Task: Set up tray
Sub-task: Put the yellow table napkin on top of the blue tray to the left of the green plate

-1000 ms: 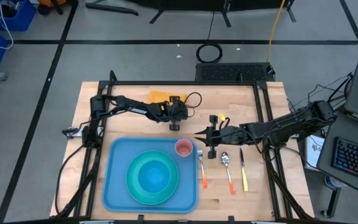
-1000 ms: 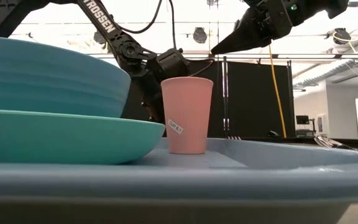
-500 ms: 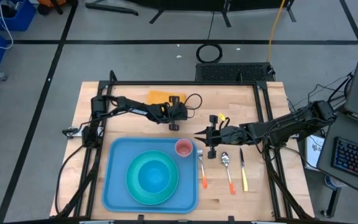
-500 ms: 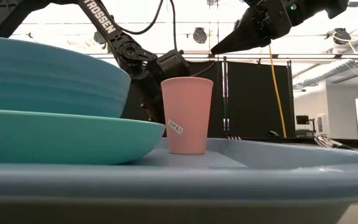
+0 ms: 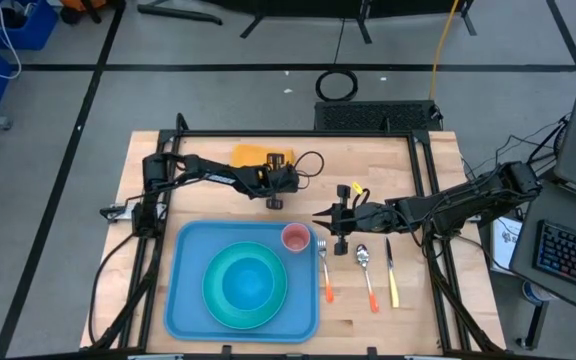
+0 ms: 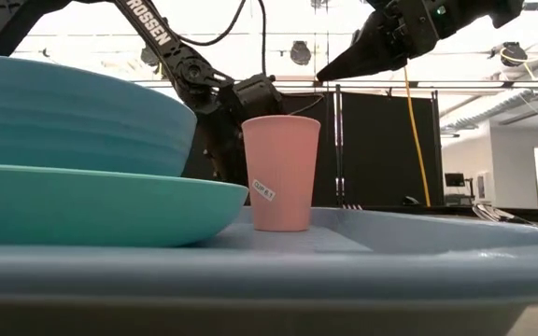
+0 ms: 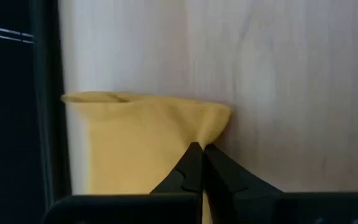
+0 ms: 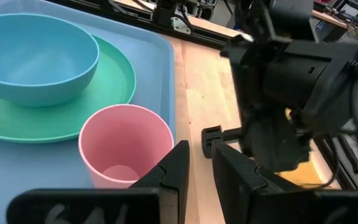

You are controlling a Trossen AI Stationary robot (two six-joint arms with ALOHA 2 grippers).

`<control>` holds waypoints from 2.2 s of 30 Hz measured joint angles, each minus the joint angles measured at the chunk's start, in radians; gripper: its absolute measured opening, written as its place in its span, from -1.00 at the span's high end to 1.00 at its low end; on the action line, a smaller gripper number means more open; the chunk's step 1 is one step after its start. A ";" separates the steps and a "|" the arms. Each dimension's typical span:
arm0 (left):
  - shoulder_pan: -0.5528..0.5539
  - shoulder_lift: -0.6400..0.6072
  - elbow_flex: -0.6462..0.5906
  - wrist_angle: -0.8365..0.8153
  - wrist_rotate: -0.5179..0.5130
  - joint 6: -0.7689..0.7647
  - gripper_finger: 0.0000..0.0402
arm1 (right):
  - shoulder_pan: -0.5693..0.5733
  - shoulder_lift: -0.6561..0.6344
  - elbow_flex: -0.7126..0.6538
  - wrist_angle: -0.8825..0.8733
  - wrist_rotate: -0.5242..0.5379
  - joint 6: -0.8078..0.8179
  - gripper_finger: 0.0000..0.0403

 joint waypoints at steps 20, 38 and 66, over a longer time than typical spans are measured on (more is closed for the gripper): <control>0.004 -0.116 0.003 -0.113 0.097 -0.056 1.00 | 0.000 0.000 0.000 0.006 -0.026 0.005 0.71; -0.024 -0.222 0.004 -0.161 0.068 -0.070 1.00 | 0.001 0.000 0.000 0.010 -0.026 0.005 0.71; -0.009 -0.384 0.005 -0.258 0.149 -0.146 1.00 | -0.019 0.000 0.000 -0.002 -0.028 0.030 0.71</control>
